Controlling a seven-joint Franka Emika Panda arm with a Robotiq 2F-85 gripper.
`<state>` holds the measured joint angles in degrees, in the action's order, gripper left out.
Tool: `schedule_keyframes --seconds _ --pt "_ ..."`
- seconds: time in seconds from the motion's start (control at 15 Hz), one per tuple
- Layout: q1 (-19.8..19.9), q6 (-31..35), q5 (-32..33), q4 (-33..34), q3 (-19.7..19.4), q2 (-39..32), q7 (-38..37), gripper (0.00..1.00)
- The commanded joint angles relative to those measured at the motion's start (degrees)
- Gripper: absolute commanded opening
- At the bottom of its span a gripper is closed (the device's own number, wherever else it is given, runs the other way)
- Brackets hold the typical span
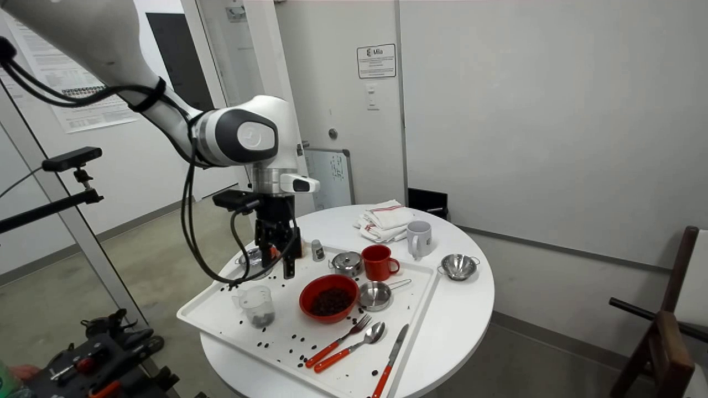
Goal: Use the fork to mix the contents in the bowl
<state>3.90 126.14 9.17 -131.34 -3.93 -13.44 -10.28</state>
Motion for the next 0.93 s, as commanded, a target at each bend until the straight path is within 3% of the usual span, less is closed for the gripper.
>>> schedule_keyframes --seconds 0.0,0.33,0.47,0.53,0.87 --pt "0.22 1.66 -1.9 3.43 -1.02 -7.12 0.06 1.0" --pt "0.32 0.74 -4.47 7.83 -1.13 -15.37 0.75 1.0" --pt "-0.44 0.34 -4.34 9.98 -2.25 -18.27 -2.62 1.0" --pt "-0.4 1.15 -3.83 6.58 -1.83 -14.93 -0.38 1.0" --pt "-0.56 1.14 -3.81 7.17 -1.98 -15.92 -0.54 1.0"
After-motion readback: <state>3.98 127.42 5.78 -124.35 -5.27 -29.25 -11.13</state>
